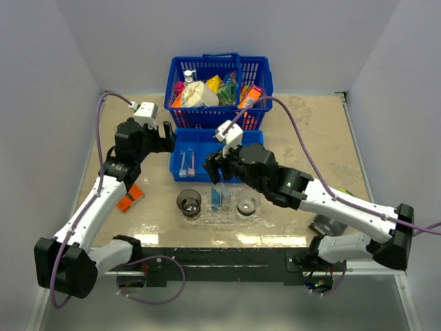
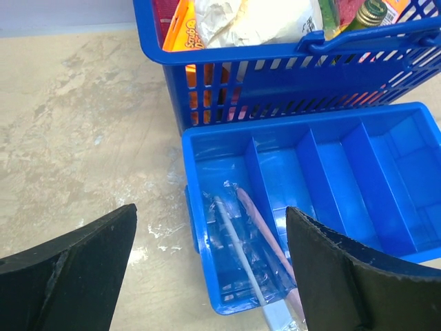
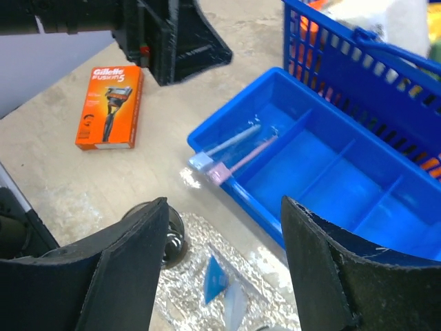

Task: Prepare toiletry sets of a toothbrush and toothpaste on the tray

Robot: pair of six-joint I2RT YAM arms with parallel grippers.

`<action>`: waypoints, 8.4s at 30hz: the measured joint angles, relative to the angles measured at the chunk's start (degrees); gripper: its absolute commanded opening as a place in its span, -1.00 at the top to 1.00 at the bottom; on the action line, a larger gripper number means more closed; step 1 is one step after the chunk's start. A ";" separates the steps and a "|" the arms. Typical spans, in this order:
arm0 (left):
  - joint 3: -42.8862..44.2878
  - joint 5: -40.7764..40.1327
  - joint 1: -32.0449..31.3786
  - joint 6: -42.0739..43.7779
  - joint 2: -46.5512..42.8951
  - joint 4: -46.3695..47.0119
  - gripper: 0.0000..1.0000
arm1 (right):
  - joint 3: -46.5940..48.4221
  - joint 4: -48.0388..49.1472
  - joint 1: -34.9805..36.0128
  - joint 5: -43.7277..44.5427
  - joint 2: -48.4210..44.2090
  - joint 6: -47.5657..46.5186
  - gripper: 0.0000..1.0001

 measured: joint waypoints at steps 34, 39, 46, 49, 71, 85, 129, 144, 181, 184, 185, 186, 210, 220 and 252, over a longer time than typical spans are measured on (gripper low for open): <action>1.40 -12.11 -0.02 -1.29 -2.69 -3.26 -0.93 | 15.72 -3.48 5.64 7.74 35.39 -19.78 0.07; 1.95 -14.10 -0.02 -1.49 -2.25 -3.56 -0.94 | 14.67 -0.55 5.62 8.61 35.78 -20.90 0.07; 1.95 -14.40 -0.02 -1.53 -1.99 -3.89 -0.94 | 14.69 0.46 5.62 9.53 38.88 -22.56 0.07; 1.95 -14.40 -0.02 -1.53 -1.92 -4.02 -0.94 | 14.67 0.61 5.62 10.49 39.21 -22.86 0.07; 1.95 -14.32 -0.02 -1.51 -1.75 -4.04 -0.94 | 14.69 3.56 5.38 14.99 42.77 -25.29 0.46; 1.95 -14.27 -0.02 -1.51 -1.66 -4.02 -0.94 | 12.44 3.85 5.29 15.02 40.63 -25.40 0.67; -2.29 36.61 -11.50 7.63 -8.63 9.66 -0.92 | 9.99 -21.64 -2.71 -4.57 -4.31 -6.75 0.67; -2.80 49.46 -22.49 11.45 -3.48 7.76 -0.63 | 10.45 -30.14 -2.75 -16.83 -9.49 -1.84 0.66; -2.56 31.28 -28.57 14.51 -5.14 4.52 1.00 | 12.70 -26.69 -2.97 -8.48 -10.64 13.81 -0.26; -2.56 30.38 -28.85 15.19 -5.14 4.52 1.00 | 12.70 -25.18 -2.97 -7.45 -8.96 14.75 -0.22; -2.56 30.16 -28.94 15.28 -5.14 4.50 1.00 | 12.70 -24.76 -2.97 -7.28 -8.44 14.95 -0.21; -2.56 29.81 -29.03 15.32 -5.14 4.50 1.00 | 12.70 -24.41 -2.97 -7.10 -7.93 15.08 -0.18; -2.60 28.09 -29.53 15.37 -5.79 4.66 -0.59 | 10.29 -20.44 -3.02 -5.81 -6.32 16.68 1.00; -2.69 28.00 -26.29 14.62 -10.21 5.14 -0.89 | 9.97 -22.95 -2.99 -3.17 -13.66 15.10 1.00; -4.24 -13.64 -13.46 10.32 -8.63 6.56 -0.90 | -7.15 -26.86 -2.67 -13.57 -26.51 7.91 1.00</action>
